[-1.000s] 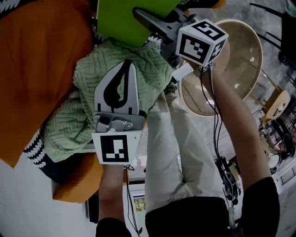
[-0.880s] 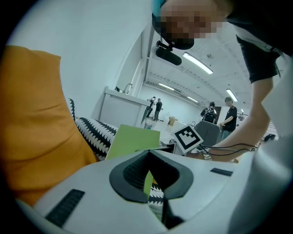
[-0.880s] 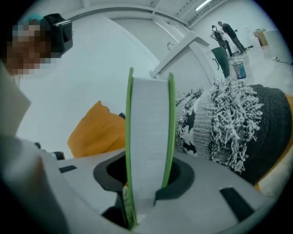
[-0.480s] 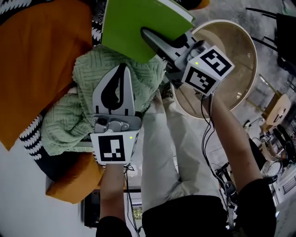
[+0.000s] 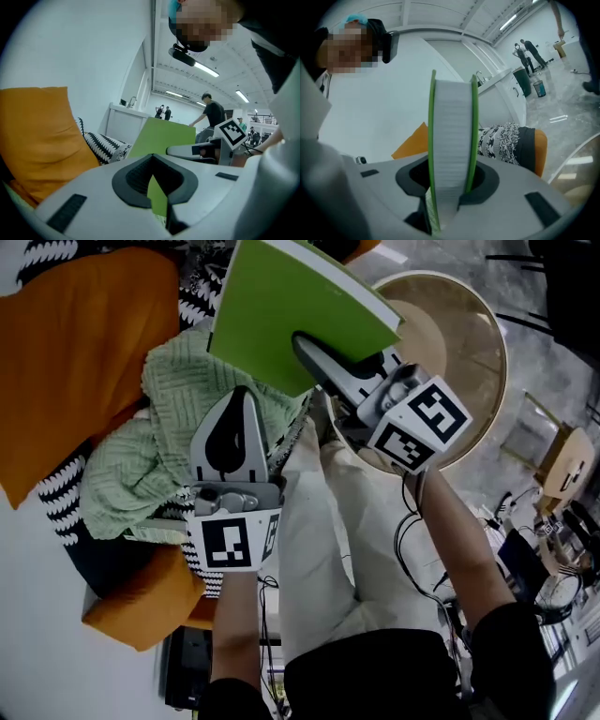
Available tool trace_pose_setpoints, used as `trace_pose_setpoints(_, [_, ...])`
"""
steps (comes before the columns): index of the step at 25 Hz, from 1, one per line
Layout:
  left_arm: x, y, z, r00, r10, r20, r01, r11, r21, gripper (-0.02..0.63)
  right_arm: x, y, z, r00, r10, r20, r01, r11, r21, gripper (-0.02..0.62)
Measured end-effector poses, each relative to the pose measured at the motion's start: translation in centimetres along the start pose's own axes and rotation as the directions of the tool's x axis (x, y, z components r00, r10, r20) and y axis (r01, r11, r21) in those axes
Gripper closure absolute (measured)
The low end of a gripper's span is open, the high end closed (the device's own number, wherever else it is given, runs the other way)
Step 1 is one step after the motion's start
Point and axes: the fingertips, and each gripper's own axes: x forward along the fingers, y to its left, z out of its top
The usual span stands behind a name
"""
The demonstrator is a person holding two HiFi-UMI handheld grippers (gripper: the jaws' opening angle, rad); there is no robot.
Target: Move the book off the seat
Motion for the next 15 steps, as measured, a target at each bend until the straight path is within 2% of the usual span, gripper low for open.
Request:
trace_pose_setpoints(2, [-0.9,-1.7,0.7,1.000,-0.004,-0.002,0.004,1.000,0.005,0.597,-2.0,1.1,0.7,1.000,0.005,0.009,-0.005,1.000,0.006,0.459])
trace_pose_setpoints(7, [-1.7,-7.3,5.9,1.000,-0.030,0.009,0.029,0.999,0.042,0.597,-7.8,2.9,5.7,0.999,0.005,0.048,-0.006,1.000,0.017,0.459])
trace_pose_setpoints(12, [-2.6,-7.8,5.3,0.998,-0.040,0.056,0.038,0.999,0.031,0.597,-10.2,3.5,5.5,0.994,-0.034,0.099,0.032,0.999,0.024,0.459])
trace_pose_setpoints(15, [-3.8,-9.8,7.0,0.996,-0.038,0.080,0.037,0.999,0.017,0.597,-13.6,4.8,7.5,0.988,-0.052,0.148,0.048,0.998,0.036,0.459])
